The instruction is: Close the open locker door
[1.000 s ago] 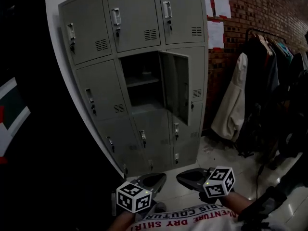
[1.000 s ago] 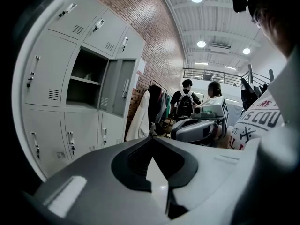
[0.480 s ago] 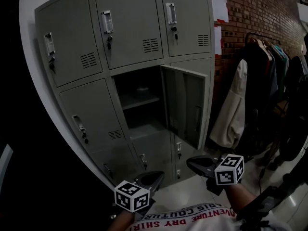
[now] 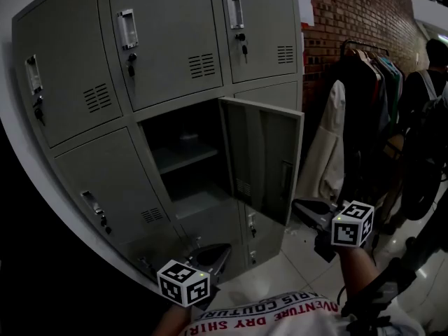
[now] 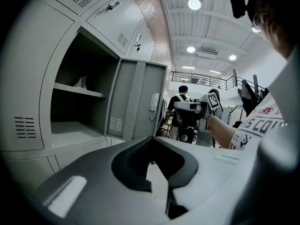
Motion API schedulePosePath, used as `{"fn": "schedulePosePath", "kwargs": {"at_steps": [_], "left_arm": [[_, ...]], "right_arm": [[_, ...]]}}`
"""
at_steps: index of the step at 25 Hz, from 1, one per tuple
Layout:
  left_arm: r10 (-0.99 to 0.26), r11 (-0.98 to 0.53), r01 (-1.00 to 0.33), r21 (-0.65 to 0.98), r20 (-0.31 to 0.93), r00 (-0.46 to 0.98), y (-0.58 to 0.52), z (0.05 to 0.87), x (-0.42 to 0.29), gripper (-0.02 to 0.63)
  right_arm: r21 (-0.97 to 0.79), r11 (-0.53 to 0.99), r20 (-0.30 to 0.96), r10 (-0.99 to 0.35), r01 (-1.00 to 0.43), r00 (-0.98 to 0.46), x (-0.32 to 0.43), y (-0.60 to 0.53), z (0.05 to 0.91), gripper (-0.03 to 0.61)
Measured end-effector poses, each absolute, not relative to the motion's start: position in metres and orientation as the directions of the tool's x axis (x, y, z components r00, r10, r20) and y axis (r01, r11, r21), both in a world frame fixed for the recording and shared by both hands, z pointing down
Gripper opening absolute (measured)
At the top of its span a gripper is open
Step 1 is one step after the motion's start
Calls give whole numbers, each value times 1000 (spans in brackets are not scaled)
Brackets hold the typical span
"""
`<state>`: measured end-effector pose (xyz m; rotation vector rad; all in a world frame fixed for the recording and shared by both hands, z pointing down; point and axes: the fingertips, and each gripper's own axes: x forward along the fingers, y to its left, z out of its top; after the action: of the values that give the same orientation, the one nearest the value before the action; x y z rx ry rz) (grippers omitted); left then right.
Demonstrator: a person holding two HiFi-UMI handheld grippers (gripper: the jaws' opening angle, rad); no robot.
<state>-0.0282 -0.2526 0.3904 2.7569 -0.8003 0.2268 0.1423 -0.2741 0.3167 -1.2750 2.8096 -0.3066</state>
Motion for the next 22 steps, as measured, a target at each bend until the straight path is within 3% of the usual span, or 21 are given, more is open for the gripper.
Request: {"fn": "schedulePosePath", "kwargs": {"at_steps": [12, 22], "left_arm": [[-433, -848, -486, 212, 252, 865, -290, 404, -11, 5], [-419, -847, -478, 231, 263, 869, -312, 414, -13, 5]], "right_arm": [[-169, 476, 55, -870, -863, -490, 205, -339, 315, -5], [-204, 427, 88, -888, -881, -451, 213, -373, 331, -5]]}}
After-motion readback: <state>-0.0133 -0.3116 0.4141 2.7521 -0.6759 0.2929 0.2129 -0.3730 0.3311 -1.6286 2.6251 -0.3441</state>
